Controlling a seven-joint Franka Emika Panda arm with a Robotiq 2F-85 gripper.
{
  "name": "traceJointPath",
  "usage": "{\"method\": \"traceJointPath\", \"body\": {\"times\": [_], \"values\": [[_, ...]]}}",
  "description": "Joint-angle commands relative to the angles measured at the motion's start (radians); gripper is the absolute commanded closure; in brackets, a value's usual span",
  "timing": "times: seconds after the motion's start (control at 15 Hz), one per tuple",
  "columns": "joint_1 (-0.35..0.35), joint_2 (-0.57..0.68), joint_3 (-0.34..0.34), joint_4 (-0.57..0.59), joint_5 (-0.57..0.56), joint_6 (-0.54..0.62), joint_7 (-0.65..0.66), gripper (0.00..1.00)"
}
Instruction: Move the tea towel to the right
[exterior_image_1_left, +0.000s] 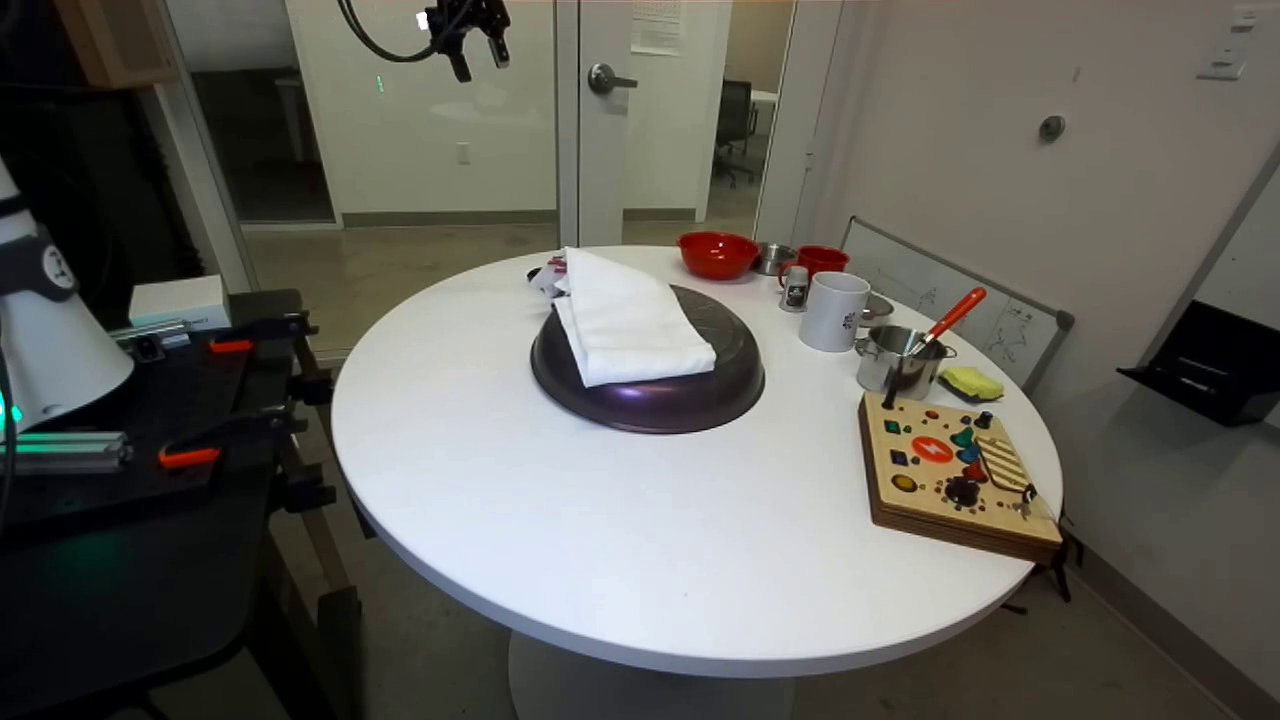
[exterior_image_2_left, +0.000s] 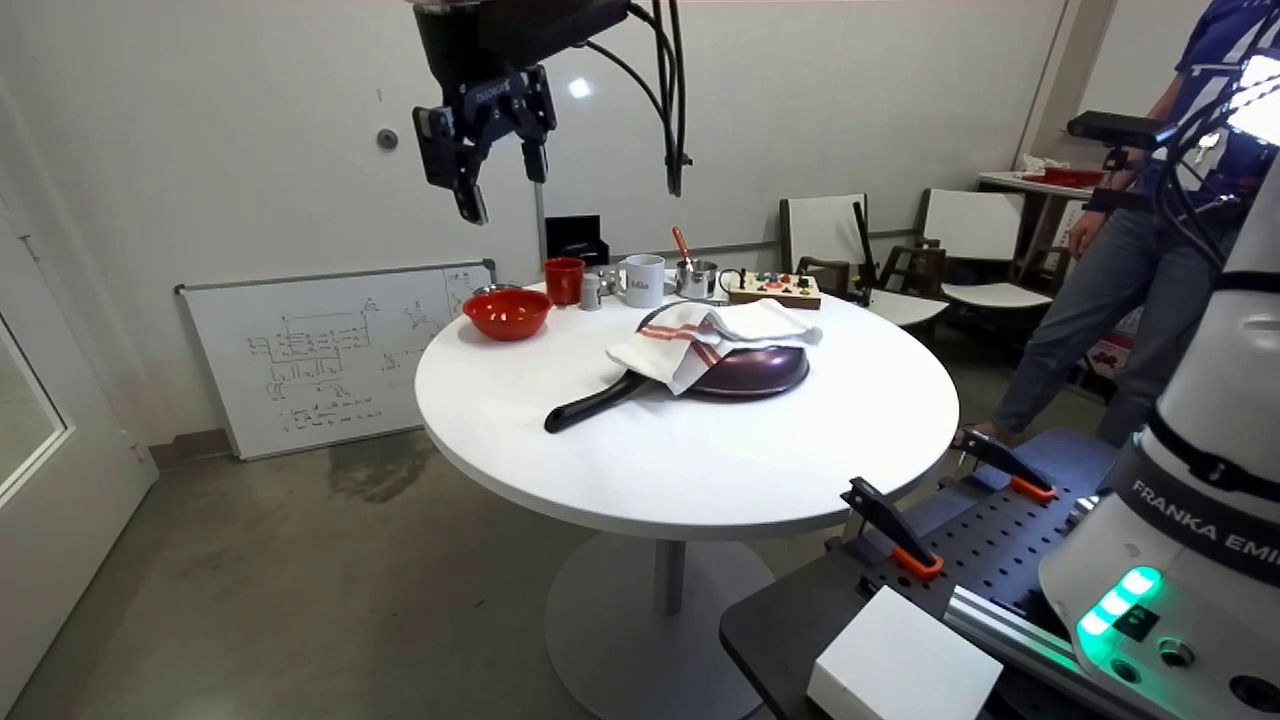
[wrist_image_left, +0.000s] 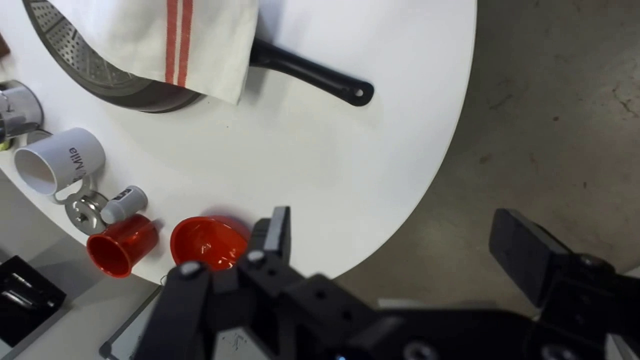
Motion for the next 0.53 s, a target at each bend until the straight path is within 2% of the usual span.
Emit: {"method": "traceJointPath", "body": {"times": [0.0,0.27,0.47], "values": [[0.078,0.093,-0.025,0.114,-0.063,-0.176,0.062,0.0],[0.127,0.129,-0.06,0.142,-0.111,-0.28,0.188,0.0],[0.142,0.151,-0.083,0.135,-0.127,-0.263,0.28,0.0]]}}
